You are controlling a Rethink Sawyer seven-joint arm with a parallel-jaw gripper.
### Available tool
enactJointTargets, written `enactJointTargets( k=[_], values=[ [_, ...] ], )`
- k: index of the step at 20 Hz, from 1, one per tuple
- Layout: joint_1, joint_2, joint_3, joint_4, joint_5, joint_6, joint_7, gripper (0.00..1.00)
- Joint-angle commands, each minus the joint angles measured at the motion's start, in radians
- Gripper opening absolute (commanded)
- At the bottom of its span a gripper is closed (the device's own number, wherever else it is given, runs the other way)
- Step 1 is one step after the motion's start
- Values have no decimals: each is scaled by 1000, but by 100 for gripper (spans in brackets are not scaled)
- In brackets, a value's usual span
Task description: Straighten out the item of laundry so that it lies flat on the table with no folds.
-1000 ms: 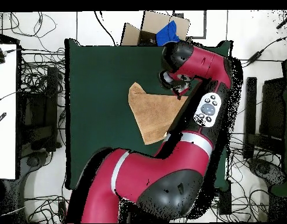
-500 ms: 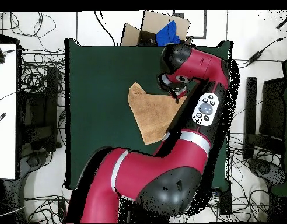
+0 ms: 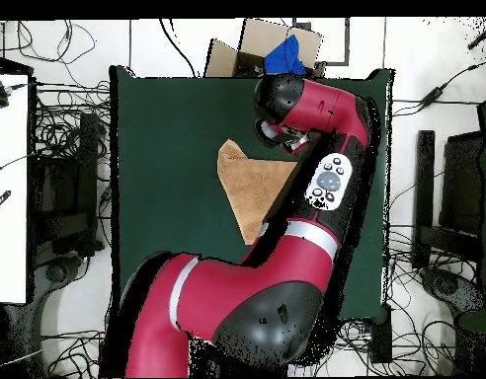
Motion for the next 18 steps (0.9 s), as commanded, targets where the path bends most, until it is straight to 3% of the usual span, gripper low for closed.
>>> enactJointTargets(
  k=[1,18],
  values=[
    [57,-47,23,189,-4,-160,322,100],
    [53,-14,10,184,2,-149,273,100]
  ],
)
